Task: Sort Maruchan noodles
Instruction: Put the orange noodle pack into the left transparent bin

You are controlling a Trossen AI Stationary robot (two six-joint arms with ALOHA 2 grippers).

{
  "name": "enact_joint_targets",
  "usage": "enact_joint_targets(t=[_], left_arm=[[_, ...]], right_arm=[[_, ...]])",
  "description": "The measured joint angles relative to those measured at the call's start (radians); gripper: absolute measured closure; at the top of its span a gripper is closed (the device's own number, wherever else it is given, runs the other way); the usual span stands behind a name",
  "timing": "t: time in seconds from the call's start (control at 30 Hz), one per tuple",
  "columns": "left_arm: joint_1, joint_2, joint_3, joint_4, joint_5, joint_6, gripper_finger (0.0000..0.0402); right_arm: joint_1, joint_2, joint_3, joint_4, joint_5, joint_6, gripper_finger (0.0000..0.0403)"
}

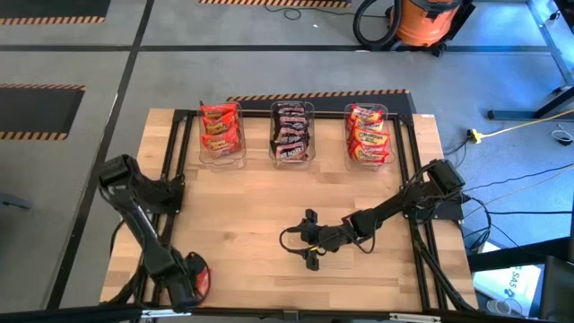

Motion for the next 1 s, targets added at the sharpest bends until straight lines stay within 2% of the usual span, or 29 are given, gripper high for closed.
enact_joint_targets(t=[0.2, 0.47, 0.6, 0.83, 1.0], left_arm=[[0.030, 0.059, 0.006, -0.013, -0.016, 0.213, 0.0146], [0.143, 0.058, 0.007, -0.047, -0.228, 0.567, 0.0146], [0.222, 0.060, 0.007, -0.042, -0.371, 0.765, 0.0146], [0.326, 0.068, 0.000, 0.022, -0.607, 1.058, 0.0146], [0.370, 0.072, 0.028, 0.007, -0.654, 1.125, 0.0146]], right_arm=[[0.000, 0.000, 0.000, 0.000, 0.000, 0.000, 0.0126], [0.000, -0.074, 0.000, -0.154, 0.130, 0.040, 0.0126], [-0.007, -0.119, 0.000, -0.215, 0.143, 0.089, 0.0126], [-0.081, -0.120, 0.000, -0.222, -0.010, 0.186, 0.0126], [-0.131, -0.098, 0.001, -0.152, -0.107, 0.228, 0.0126]])
